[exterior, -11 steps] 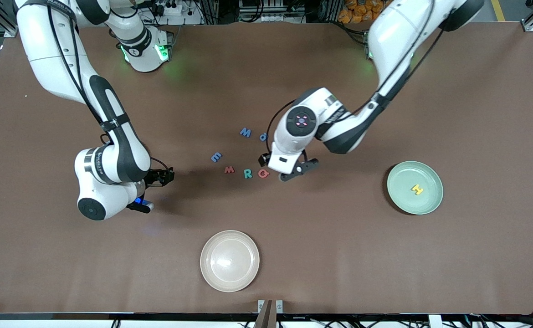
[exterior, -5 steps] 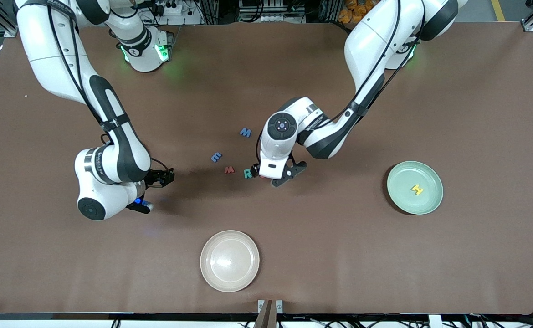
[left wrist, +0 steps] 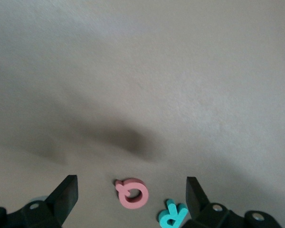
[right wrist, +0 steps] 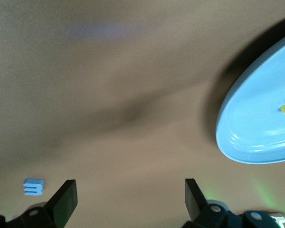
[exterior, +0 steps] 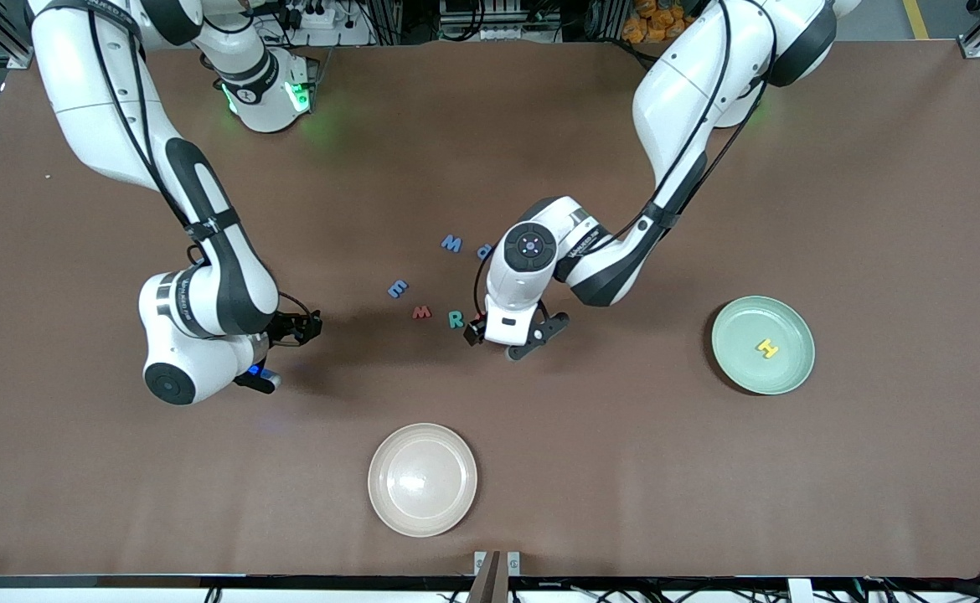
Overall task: Sort upper and lower case letters into plates
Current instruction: 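Lower the left gripper to the pink Q while the right gripper reaches the E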
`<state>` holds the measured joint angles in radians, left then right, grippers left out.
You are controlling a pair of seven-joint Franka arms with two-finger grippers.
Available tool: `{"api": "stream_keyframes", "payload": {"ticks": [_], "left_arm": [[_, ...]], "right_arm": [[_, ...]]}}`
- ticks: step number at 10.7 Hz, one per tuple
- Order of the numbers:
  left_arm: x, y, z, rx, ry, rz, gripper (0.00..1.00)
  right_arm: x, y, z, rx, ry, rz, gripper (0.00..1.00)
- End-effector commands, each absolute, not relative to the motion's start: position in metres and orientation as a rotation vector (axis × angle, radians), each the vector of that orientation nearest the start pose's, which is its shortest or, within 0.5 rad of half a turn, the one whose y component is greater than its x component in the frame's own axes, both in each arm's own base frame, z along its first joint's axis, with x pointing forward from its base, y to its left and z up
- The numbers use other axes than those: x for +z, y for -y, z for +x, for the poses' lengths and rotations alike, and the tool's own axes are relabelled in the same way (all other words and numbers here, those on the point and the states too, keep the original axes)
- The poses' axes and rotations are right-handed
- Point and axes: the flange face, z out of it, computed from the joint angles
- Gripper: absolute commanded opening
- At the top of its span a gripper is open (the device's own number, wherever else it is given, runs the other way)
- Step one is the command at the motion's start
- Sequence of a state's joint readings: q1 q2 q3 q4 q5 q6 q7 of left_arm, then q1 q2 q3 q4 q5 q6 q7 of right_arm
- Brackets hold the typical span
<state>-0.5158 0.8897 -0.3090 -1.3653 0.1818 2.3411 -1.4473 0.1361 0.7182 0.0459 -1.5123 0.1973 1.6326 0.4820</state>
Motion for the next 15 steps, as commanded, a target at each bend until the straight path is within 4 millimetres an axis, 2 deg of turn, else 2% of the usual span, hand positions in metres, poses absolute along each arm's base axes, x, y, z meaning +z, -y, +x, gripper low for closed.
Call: {"api": "stream_keyframes", "payload": {"ticks": [1, 4, 9, 15], "left_arm": [[0.200, 0.520, 0.548, 0.026, 1.015, -3.142, 1.00], [0.181, 0.529, 0.537, 0.041, 0.949, -3.152, 1.00], [0.165, 0.529, 0.532, 0.001, 0.908, -3.131, 1.00], [0.166, 0.533, 0.530, 0.020, 0.922, -3.145, 1.00]], "right_arm": [[0.218, -0.138, 0.622, 0.977, -0.599, -2.878, 1.00], [0.217, -0.138, 0.621, 0.979, -0.599, -2.878, 1.00], [0.218, -0.139, 0.622, 0.972, -0.597, -2.881, 1.00], [0.218, -0.140, 0.622, 0.968, -0.593, -2.883, 1.00]]}}
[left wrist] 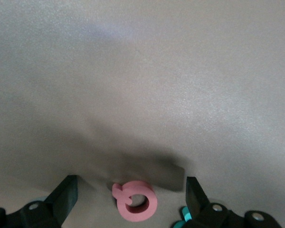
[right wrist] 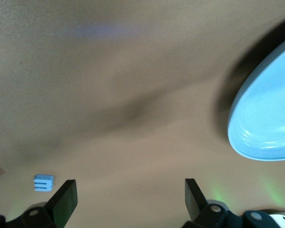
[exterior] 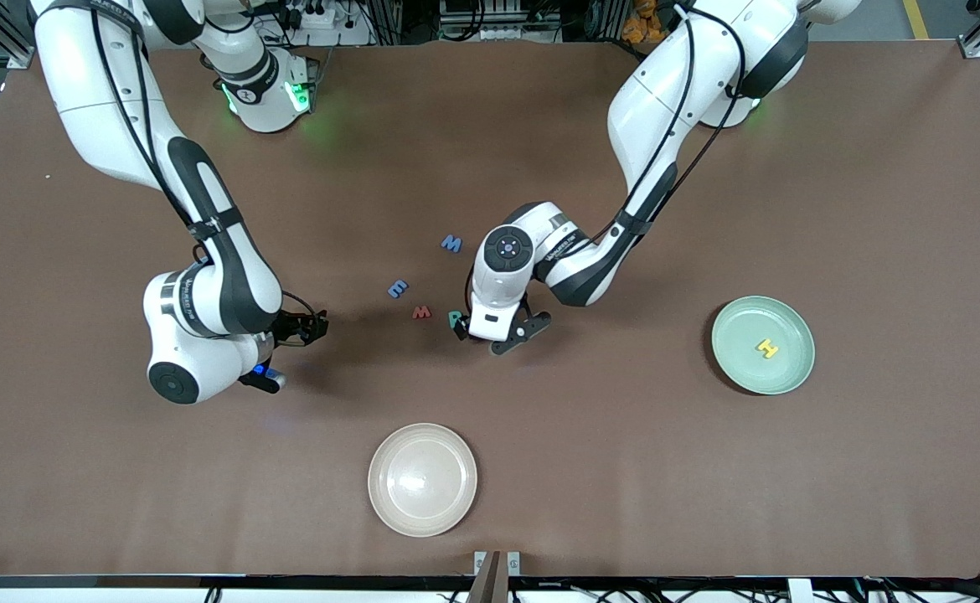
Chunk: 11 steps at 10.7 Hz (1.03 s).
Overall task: Sort upper and lower case letters into plates
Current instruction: 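Lower the left gripper to the pink Q while the right gripper reaches the E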
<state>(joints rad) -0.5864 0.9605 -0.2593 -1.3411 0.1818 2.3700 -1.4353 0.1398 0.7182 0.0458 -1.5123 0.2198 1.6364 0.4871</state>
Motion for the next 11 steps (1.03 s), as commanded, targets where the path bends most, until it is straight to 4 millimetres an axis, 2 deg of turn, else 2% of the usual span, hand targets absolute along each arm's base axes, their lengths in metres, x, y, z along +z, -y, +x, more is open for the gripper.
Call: {"api": "stream_keyframes", "payload": {"ticks": [1, 4, 8, 10, 11], "left_arm": [[0.165, 0.535, 0.526, 0.023, 0.911, -3.146, 1.00], [0.162, 0.536, 0.524, 0.037, 0.914, -3.144, 1.00], [0.157, 0.538, 0.519, 0.047, 0.907, -3.138, 1.00], [0.157, 0.539, 0.518, 0.056, 0.918, -3.137, 1.00], [0.156, 0.539, 0.516, 0.071, 0.927, -3.134, 1.00]], "right_arm": [[0.218, -0.140, 0.622, 0.968, -0.593, -2.883, 1.00], [0.218, -0.143, 0.621, 0.966, -0.587, -2.886, 1.00], [0.218, -0.172, 0.616, 0.947, -0.558, -2.915, 1.00], [0.220, -0.180, 0.617, 0.927, -0.578, -2.916, 1.00], [0.221, -0.194, 0.614, 0.921, -0.570, -2.923, 1.00]]}}
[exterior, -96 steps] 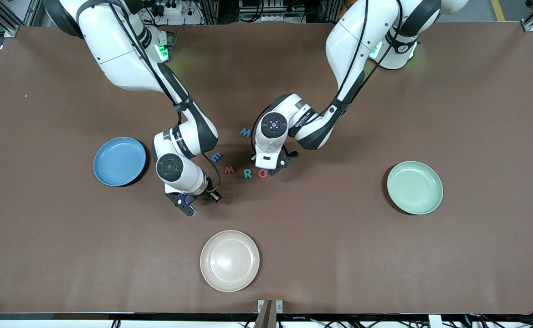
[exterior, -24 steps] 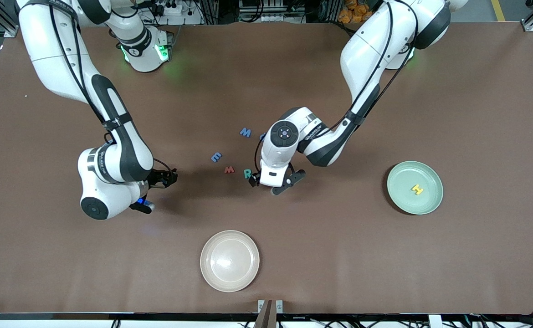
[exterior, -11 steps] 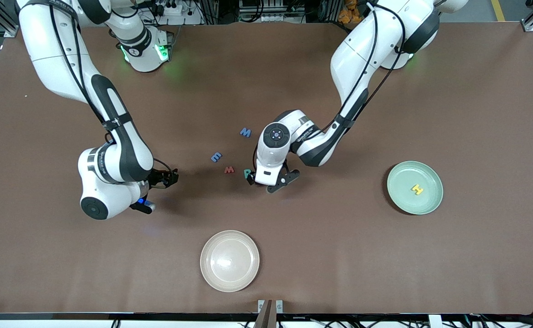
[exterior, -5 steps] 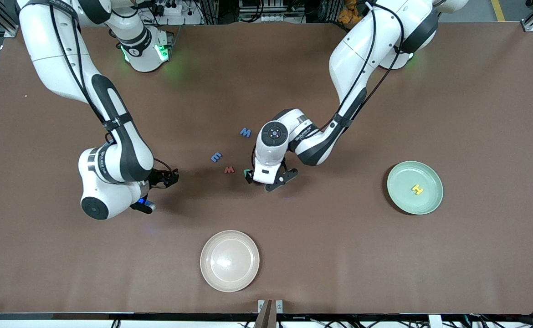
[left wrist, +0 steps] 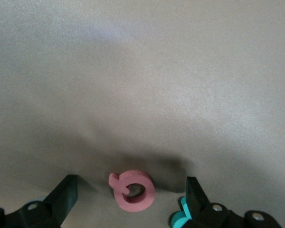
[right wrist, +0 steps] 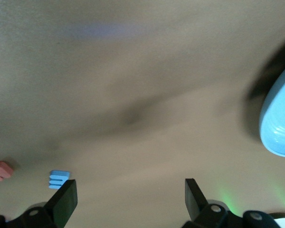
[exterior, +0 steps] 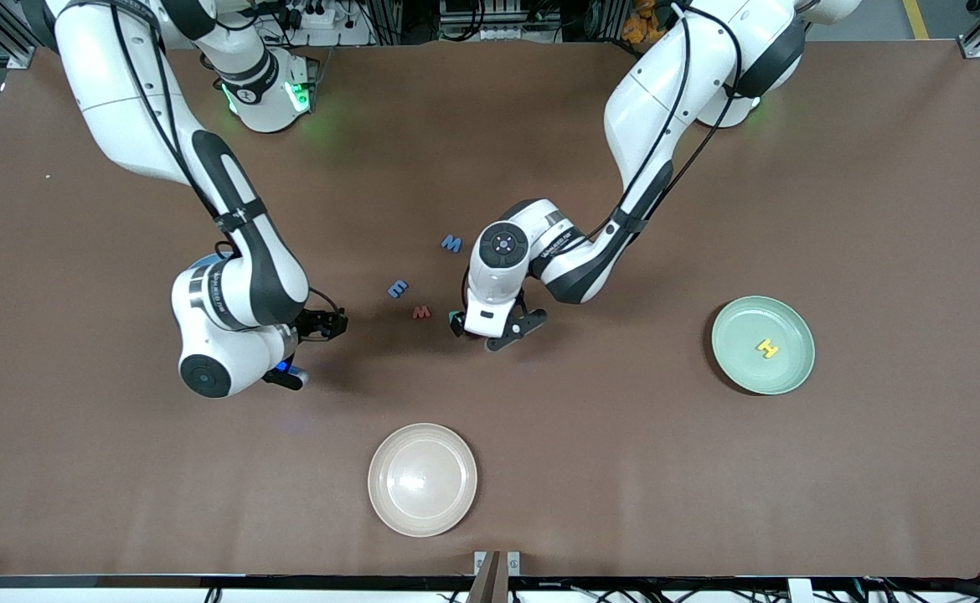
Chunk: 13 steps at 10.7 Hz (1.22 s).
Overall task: Sort upper and lower case letters into plates
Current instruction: 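Lower the left gripper to the pink Q while the right gripper reaches the E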
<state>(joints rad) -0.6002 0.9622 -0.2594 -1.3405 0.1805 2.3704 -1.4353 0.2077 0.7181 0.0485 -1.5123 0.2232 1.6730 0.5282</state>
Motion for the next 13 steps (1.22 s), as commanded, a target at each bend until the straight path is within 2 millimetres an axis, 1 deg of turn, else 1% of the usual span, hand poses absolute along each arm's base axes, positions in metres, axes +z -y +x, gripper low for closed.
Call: {"api": "stream_keyframes", "payload": {"ticks": [1, 2, 3, 4, 6, 7, 8, 9, 10, 11, 13], "left_arm": [[0.155, 0.538, 0.516, 0.070, 0.925, -3.133, 0.98], [0.154, 0.538, 0.516, 0.072, 0.924, -3.131, 0.94], [0.153, 0.538, 0.516, 0.073, 0.922, -3.131, 0.90], [0.152, 0.538, 0.516, 0.075, 0.922, -3.130, 0.88], [0.153, 0.538, 0.516, 0.073, 0.922, -3.131, 0.83], [0.153, 0.538, 0.516, 0.073, 0.922, -3.131, 0.82], [0.153, 0.538, 0.516, 0.071, 0.918, -3.132, 0.82], [0.153, 0.538, 0.516, 0.071, 0.915, -3.133, 0.80], [0.153, 0.538, 0.516, 0.071, 0.915, -3.133, 0.75], [0.153, 0.538, 0.516, 0.071, 0.915, -3.133, 0.74], [0.153, 0.538, 0.516, 0.071, 0.915, -3.133, 0.68]], "right_arm": [[0.222, -0.209, 0.614, 0.884, -0.623, -2.925, 1.00], [0.221, -0.222, 0.612, 0.865, -0.664, -2.912, 1.00], [0.215, -0.222, 0.610, 0.850, -0.675, -2.904, 1.00], [0.210, -0.222, 0.604, 0.842, -0.682, -2.907, 1.00], [0.211, -0.223, 0.588, 0.765, -0.690, -2.907, 1.00], [0.210, -0.223, 0.581, 0.730, -0.702, -2.900, 1.00], [0.210, -0.235, 0.574, 0.719, -0.693, -2.893, 1.00], [0.211, -0.240, 0.569, 0.691, -0.716, -2.876, 1.00], [0.210, -0.246, 0.557, 0.637, -0.742, -2.865, 1.00], [0.202, -0.253, 0.544, 0.583, -0.743, -2.876, 1.00], [0.194, -0.269, 0.535, 0.519, -0.793, -2.875, 1.00]]}}
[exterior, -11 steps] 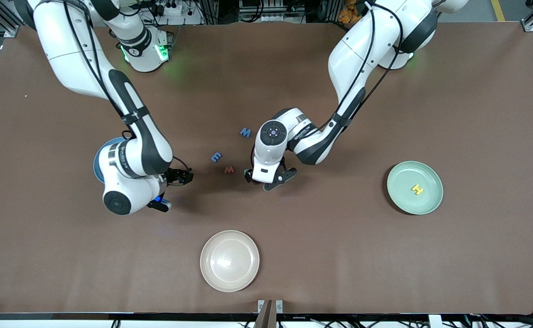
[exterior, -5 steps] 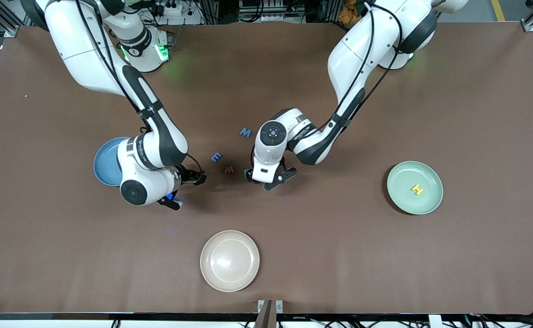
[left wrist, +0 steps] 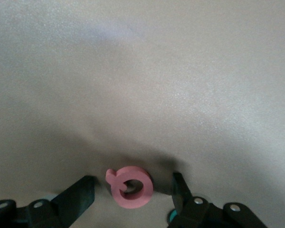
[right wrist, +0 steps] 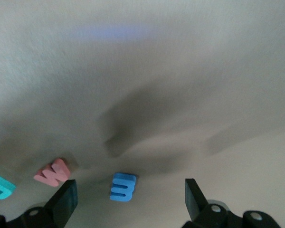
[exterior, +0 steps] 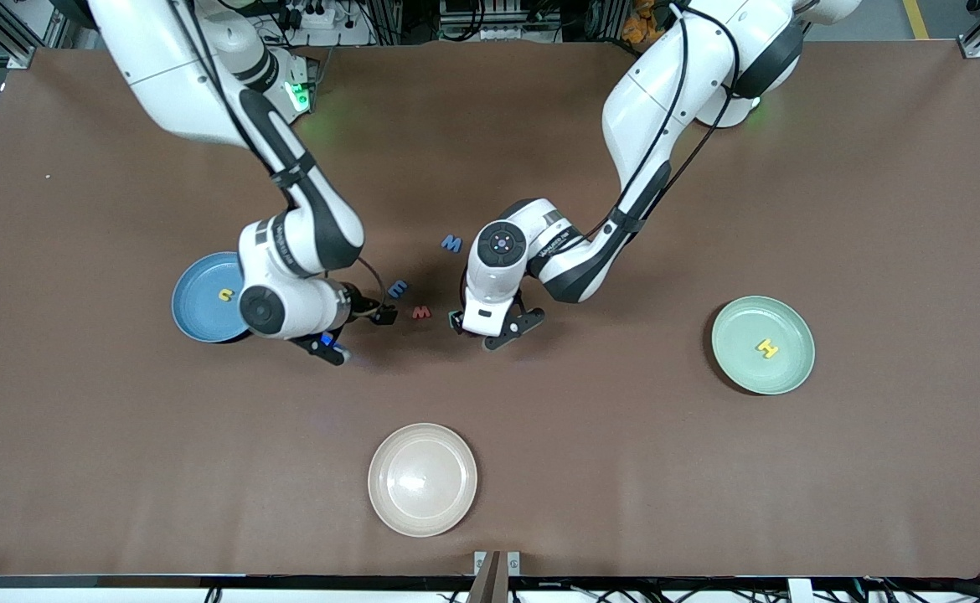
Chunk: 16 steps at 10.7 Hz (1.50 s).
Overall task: Sort upper and lower case letters into plates
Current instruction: 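Grasp the pink Q with the left gripper while the right gripper grasps the E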
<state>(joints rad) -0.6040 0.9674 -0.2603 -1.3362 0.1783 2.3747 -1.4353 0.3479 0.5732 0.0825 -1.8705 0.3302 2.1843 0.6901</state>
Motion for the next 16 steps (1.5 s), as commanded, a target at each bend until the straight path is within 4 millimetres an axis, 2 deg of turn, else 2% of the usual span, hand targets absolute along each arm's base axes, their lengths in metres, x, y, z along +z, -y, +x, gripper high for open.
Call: {"api": "stream_keyframes", "payload": {"ticks": [1, 2, 4, 6, 7, 8, 9, 11, 12, 13, 16], "left_arm": [[0.153, 0.538, 0.516, 0.071, 0.913, -3.133, 0.68], [0.153, 0.538, 0.516, 0.071, 0.913, -3.133, 0.61], [0.154, 0.537, 0.517, 0.068, 0.911, -3.135, 0.43], [0.154, 0.537, 0.517, 0.068, 0.911, -3.135, 0.35], [0.154, 0.537, 0.517, 0.068, 0.911, -3.135, 0.35], [0.155, 0.538, 0.517, 0.065, 0.909, -3.135, 0.30], [0.157, 0.538, 0.517, 0.063, 0.909, -3.136, 0.22], [0.164, 0.535, 0.520, 0.067, 0.909, -3.128, 0.00], [0.166, 0.534, 0.519, 0.073, 0.911, -3.119, 0.00], [0.169, 0.535, 0.519, 0.072, 0.910, -3.121, 0.00], [0.181, 0.526, 0.524, 0.091, 0.901, -3.082, 0.00]], "right_arm": [[0.190, -0.276, 0.528, 0.493, -0.813, -2.877, 1.00], [0.193, -0.270, 0.530, 0.495, -0.825, -2.869, 1.00], [0.186, -0.272, 0.529, 0.490, -0.827, -2.871, 1.00], [0.181, -0.273, 0.527, 0.499, -0.828, -2.876, 0.91], [0.176, -0.276, 0.524, 0.505, -0.828, -2.881, 0.89], [0.172, -0.283, 0.521, 0.493, -0.833, -2.882, 0.87], [0.168, -0.287, 0.518, 0.497, -0.839, -2.886, 0.87], [0.166, -0.290, 0.517, 0.491, -0.838, -2.887, 0.87], [0.166, -0.291, 0.517, 0.491, -0.836, -2.888, 0.85], [0.166, -0.291, 0.516, 0.491, -0.834, -2.889, 0.78], [0.166, -0.291, 0.516, 0.496, -0.835, -2.889, 0.51]]}}
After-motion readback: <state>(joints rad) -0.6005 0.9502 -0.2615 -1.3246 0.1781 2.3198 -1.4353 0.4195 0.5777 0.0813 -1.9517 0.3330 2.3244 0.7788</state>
